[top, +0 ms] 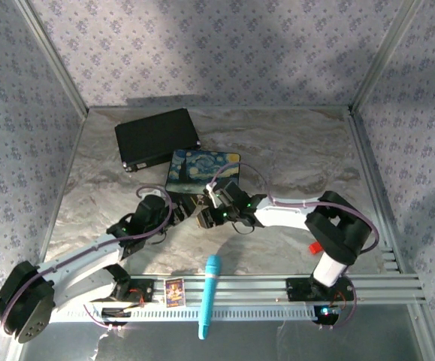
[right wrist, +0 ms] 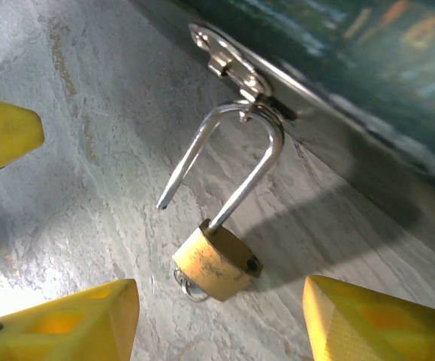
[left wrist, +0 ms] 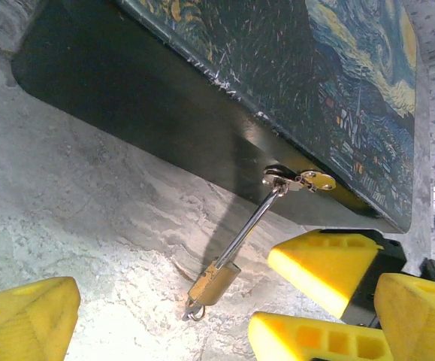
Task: Unlock the padlock with the key
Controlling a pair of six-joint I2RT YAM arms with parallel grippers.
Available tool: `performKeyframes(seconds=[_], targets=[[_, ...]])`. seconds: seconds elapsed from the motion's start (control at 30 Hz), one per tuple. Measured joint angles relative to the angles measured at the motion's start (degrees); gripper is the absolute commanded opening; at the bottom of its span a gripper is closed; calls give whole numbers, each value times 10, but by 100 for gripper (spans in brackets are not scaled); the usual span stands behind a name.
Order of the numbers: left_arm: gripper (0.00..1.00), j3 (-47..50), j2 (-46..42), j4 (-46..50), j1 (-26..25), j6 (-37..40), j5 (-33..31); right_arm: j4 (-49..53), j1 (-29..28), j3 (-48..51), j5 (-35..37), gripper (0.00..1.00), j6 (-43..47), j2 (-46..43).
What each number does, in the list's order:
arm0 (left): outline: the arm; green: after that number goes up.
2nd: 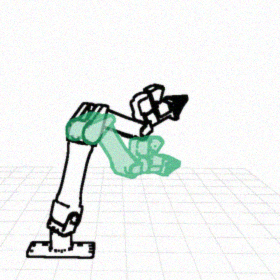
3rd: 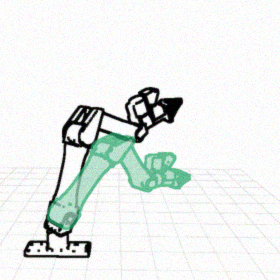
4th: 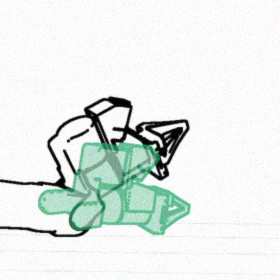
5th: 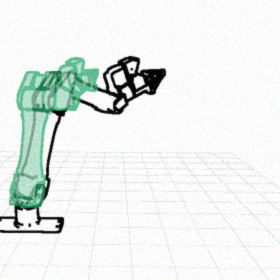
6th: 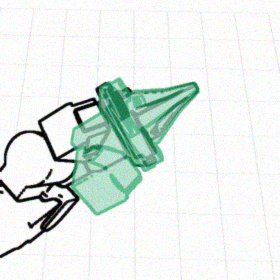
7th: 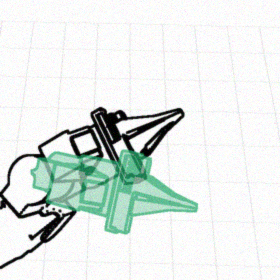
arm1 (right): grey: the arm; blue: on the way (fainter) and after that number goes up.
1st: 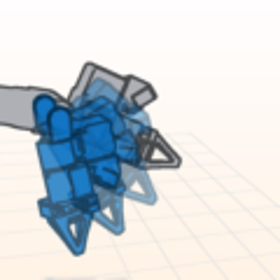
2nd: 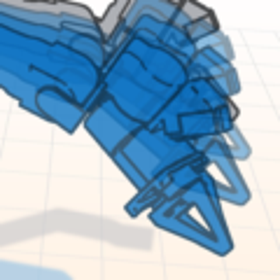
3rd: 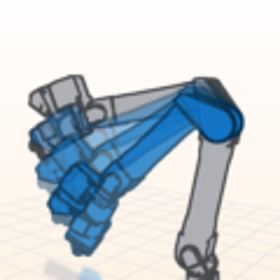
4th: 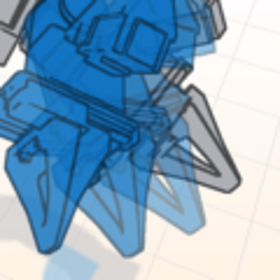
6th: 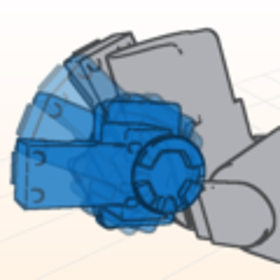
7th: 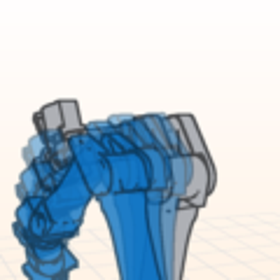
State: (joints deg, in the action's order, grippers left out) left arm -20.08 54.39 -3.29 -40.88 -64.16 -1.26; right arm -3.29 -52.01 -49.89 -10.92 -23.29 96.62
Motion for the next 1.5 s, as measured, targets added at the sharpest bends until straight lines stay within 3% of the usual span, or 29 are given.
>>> performKeyframes(seconds=[0.47, 0.6, 0.7, 0.9, 1.03, 1.2, 1.5], targets=[[100, 0, -4, 0, 0, 0, -1, -2, -18, -20, 7, 51, 2, 50], [100, 7, -9, 0, 0, 0, -1, -6, -18, -20, 7, 61, 2, 54], [100, 12, -14, 1, 0, 0, -2, -9, -20, -20, 7, 61, 0, 55], [100, 13, -24, 3, 0, 0, -7, -13, -20, -20, 13, 47, -3, 58], [100, 13, -31, 5, 0, 0, -11, -26, -20, -18, 18, 45, -2, 62], [100, 16, -34, 5, 0, 0, -14, -52, -17, -14, 12, 54, -6, 68], [100, 17, -34, 5, 0, 0, -14, -96, -16, -11, 11, 36, -9, 81]])
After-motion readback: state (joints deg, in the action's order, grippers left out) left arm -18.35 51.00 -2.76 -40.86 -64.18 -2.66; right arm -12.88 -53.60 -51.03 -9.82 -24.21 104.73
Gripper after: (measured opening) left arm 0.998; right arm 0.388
